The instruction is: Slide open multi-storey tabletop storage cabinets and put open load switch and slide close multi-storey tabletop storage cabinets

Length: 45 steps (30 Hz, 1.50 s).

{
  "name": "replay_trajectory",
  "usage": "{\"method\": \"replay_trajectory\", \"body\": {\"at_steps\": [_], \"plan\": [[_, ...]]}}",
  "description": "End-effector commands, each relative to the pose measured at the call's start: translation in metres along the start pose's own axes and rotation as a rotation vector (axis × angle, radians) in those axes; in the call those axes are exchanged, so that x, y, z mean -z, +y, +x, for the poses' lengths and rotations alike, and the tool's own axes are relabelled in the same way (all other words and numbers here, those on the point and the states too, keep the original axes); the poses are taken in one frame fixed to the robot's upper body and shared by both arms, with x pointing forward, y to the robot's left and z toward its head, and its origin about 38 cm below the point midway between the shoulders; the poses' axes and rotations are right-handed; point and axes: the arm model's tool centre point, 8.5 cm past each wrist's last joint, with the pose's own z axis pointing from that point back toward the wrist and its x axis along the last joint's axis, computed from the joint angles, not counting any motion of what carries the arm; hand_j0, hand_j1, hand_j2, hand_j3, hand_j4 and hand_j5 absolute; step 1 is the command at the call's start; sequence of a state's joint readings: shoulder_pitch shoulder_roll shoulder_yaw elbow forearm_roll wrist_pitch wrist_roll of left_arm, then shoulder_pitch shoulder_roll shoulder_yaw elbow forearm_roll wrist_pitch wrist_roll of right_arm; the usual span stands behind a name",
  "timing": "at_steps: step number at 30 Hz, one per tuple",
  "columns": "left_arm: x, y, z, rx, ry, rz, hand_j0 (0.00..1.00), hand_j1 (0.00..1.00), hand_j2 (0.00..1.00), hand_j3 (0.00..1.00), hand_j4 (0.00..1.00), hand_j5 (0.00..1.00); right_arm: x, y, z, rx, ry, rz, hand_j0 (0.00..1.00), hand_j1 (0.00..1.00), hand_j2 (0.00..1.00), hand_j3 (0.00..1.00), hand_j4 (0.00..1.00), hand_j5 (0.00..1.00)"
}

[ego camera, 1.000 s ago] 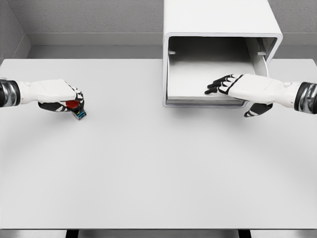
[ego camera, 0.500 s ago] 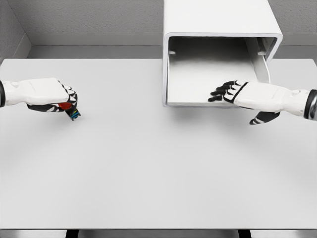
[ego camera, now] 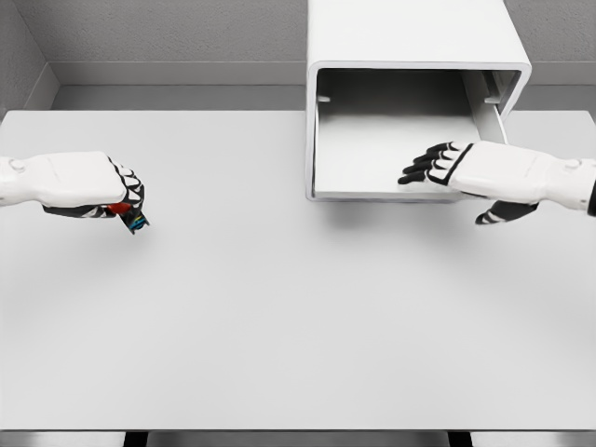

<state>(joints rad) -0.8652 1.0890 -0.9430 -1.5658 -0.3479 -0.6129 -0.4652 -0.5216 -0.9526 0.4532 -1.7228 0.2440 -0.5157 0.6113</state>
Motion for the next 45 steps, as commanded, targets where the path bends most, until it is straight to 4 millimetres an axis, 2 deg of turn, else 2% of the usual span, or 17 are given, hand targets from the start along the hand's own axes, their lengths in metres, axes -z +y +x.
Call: {"method": "replay_trajectory", "body": {"at_steps": [1, 2, 4, 6, 8, 11, 17, 19, 24, 27, 28, 31, 33, 35, 38, 42, 45], "plan": [[-0.001, 0.001, 0.000, -0.003, 0.001, 0.003, 0.41, 0.41, 0.41, 0.41, 0.41, 0.41, -0.006, -0.012, 0.003, 0.000, -0.018, -0.042, 1.00, 1.00, 1.00, 1.00, 1.00, 1.00], [-0.001, 0.000, 0.000, -0.004, 0.002, 0.003, 0.41, 0.41, 0.41, 0.41, 0.41, 0.41, -0.008, -0.014, 0.002, -0.005, -0.011, -0.047, 1.00, 1.00, 1.00, 1.00, 1.00, 1.00], [0.001, 0.002, 0.002, -0.001, -0.007, 0.006, 0.41, 0.41, 0.41, 0.41, 0.41, 0.41, -0.026, -0.020, -0.001, 0.001, -0.002, -0.080, 1.00, 1.00, 1.00, 1.00, 1.00, 1.00], [0.001, 0.006, 0.003, 0.003, -0.013, 0.018, 0.41, 0.41, 0.41, 0.41, 0.41, 0.41, -0.052, -0.027, -0.002, -0.007, -0.012, -0.113, 1.00, 1.00, 1.00, 1.00, 1.00, 1.00], [0.002, 0.013, 0.006, 0.010, -0.022, 0.036, 0.41, 0.41, 0.41, 0.41, 0.41, 0.41, -0.061, -0.032, -0.003, -0.006, -0.008, -0.142, 1.00, 1.00, 1.00, 1.00, 1.00, 1.00], [0.001, 0.033, 0.006, 0.032, -0.030, 0.076, 0.41, 0.41, 0.41, 0.41, 0.41, 0.41, -0.064, -0.038, -0.001, -0.007, -0.018, -0.165, 1.00, 1.00, 1.00, 1.00, 1.00, 1.00], [-0.005, 0.078, 0.022, 0.103, -0.079, 0.165, 0.41, 0.41, 0.41, 0.41, 0.41, 0.41, -0.106, -0.044, -0.007, 0.030, 0.050, -0.248, 1.00, 1.00, 1.00, 1.00, 1.00, 1.00], [0.001, 0.105, 0.030, 0.143, -0.117, 0.219, 0.41, 0.41, 0.41, 0.41, 0.41, 0.41, -0.116, -0.040, -0.009, 0.039, 0.075, -0.256, 1.00, 1.00, 1.00, 1.00, 1.00, 1.00], [-0.005, 0.142, 0.037, 0.186, -0.141, 0.291, 0.41, 0.41, 0.41, 0.41, 0.41, 0.41, -0.143, -0.009, -0.012, 0.107, 0.156, -0.240, 1.00, 1.00, 1.00, 1.00, 1.00, 1.00], [-0.005, 0.158, 0.043, 0.206, -0.163, 0.325, 0.41, 0.41, 0.41, 0.41, 0.41, 0.41, -0.140, 0.016, -0.009, 0.165, 0.152, -0.191, 1.00, 1.00, 1.00, 1.00, 1.00, 1.00], [-0.005, 0.161, 0.045, 0.197, -0.178, 0.339, 0.41, 0.41, 0.41, 0.41, 0.41, 0.41, -0.138, 0.029, -0.007, 0.196, 0.149, -0.163, 0.95, 0.95, 0.95, 0.95, 0.95, 0.95], [0.007, 0.174, 0.055, 0.214, -0.224, 0.366, 0.41, 0.41, 0.41, 0.41, 0.41, 0.41, -0.126, 0.058, 0.000, 0.258, 0.120, -0.096, 0.68, 0.68, 0.68, 0.68, 0.68, 0.68], [0.017, 0.181, 0.063, 0.222, -0.254, 0.377, 0.41, 0.41, 0.41, 0.41, 0.41, 0.41, -0.119, 0.067, 0.003, 0.273, 0.105, -0.068, 0.59, 0.59, 0.59, 0.59, 0.59, 0.59], [0.018, 0.190, 0.067, 0.240, -0.265, 0.393, 0.41, 0.41, 0.41, 0.41, 0.41, 0.41, -0.109, 0.077, 0.006, 0.274, 0.090, -0.027, 0.59, 0.59, 0.59, 0.59, 0.59, 0.59], [0.024, 0.197, 0.073, 0.248, -0.289, 0.410, 0.41, 0.41, 0.41, 0.41, 0.41, 0.41, -0.105, 0.078, 0.006, 0.260, 0.080, 0.001, 0.59, 0.59, 0.59, 0.59, 0.59, 0.59], [0.034, 0.214, 0.086, 0.275, -0.335, 0.440, 0.41, 0.41, 0.41, 0.41, 0.41, 0.41, -0.085, 0.075, 0.010, 0.248, 0.026, 0.016, 0.59, 0.59, 0.59, 0.59, 0.59, 0.59], [0.046, 0.225, 0.101, 0.286, -0.386, 0.461, 0.41, 0.41, 0.41, 0.41, 0.41, 0.41, -0.083, 0.076, 0.010, 0.247, 0.023, 0.022, 0.60, 0.60, 0.60, 0.60, 0.60, 0.60]]}}
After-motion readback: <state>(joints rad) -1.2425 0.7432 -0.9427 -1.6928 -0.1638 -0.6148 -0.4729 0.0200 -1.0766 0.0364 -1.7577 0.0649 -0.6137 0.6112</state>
